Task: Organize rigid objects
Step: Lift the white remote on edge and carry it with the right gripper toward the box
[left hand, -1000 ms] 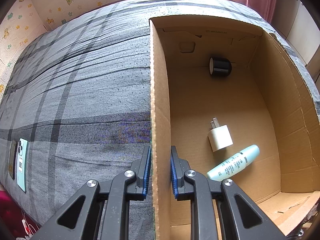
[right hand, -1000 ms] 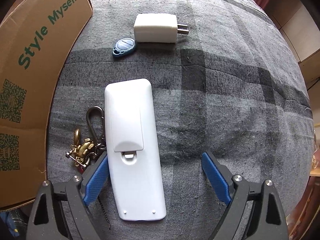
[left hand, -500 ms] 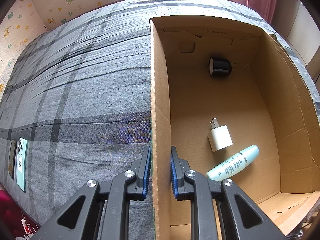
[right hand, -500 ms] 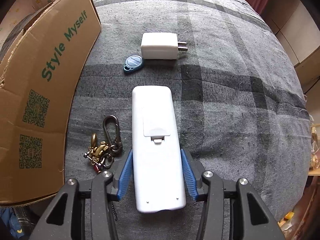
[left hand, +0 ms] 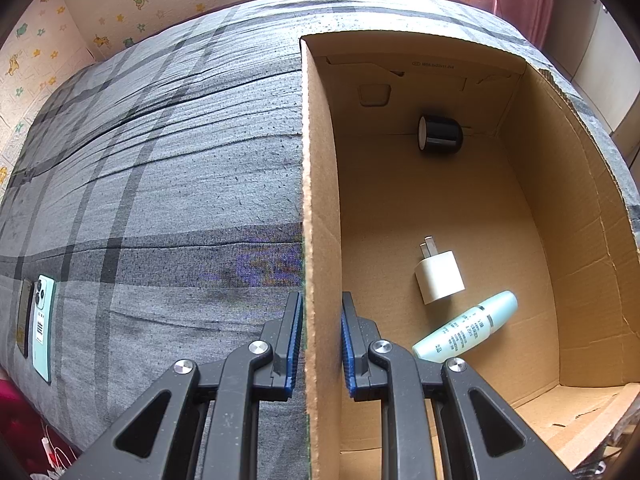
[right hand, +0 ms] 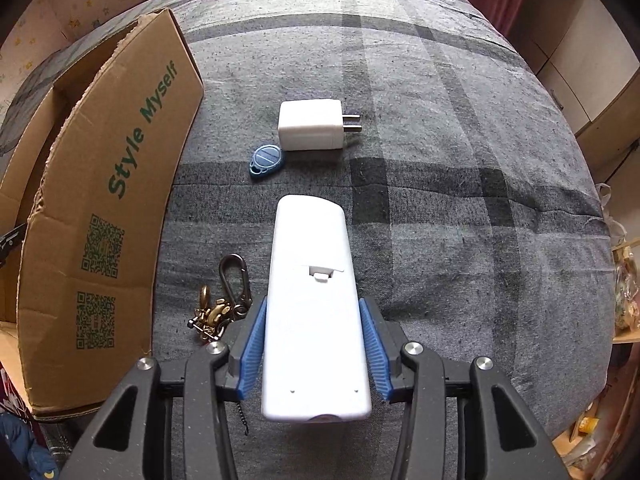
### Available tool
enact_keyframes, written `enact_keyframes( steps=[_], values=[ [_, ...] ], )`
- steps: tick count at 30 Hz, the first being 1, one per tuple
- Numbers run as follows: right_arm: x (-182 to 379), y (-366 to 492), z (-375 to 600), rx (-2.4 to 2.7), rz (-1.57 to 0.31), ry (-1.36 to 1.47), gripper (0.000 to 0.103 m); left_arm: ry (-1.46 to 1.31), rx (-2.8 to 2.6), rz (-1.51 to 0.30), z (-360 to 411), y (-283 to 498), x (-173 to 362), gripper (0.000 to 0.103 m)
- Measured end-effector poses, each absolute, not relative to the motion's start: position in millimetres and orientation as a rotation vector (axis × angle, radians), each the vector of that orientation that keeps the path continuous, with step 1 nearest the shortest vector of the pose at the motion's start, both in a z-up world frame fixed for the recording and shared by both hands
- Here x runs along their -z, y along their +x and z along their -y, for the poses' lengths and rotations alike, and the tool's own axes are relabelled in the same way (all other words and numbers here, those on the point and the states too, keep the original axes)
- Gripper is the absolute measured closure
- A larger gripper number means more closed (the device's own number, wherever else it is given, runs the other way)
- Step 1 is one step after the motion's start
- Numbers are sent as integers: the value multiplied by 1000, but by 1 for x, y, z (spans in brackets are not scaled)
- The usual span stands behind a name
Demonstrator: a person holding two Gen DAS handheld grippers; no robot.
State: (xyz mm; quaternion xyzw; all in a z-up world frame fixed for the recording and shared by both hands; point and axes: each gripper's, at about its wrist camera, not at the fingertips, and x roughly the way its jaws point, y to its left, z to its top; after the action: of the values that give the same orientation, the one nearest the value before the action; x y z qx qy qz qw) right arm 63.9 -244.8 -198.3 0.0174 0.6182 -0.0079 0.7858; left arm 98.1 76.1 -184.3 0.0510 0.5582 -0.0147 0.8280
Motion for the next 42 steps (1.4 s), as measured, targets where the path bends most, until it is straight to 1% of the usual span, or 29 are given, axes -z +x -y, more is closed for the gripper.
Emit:
enact_keyframes(
  steps=[4,12,25,27,28,29,30,37,42],
  values=[
    [199,66,252,24,-1325,54,54,108,32,-1186,-76,99,184,83],
    [182,67,250,34,-1284,29,56,109,32,-1186,-76,99,184,83],
    [137,74,242,18,-1204,3,56,109,34,-1186,-76,99,184,83],
    [128,75,239,16,-1189,-8,58,109,34,-1186,-76,99,184,83],
    [125,77,237,14,-1186,-16,62,108,33,-1186,-76,99,184,83],
    [122,78,236,13,-1186,-19,80,108,33,-1186,-76,99,184,83],
    [120,80,234,3,-1192,-10,86,108,34,-1186,-76,99,184,83],
    [126,85,228,-2,-1211,-45,87,103,35,-1186,-77,99,184,83],
    [114,85,229,-17,-1196,-23,87,108,37,-1186,-75,99,184,83]
  ],
)
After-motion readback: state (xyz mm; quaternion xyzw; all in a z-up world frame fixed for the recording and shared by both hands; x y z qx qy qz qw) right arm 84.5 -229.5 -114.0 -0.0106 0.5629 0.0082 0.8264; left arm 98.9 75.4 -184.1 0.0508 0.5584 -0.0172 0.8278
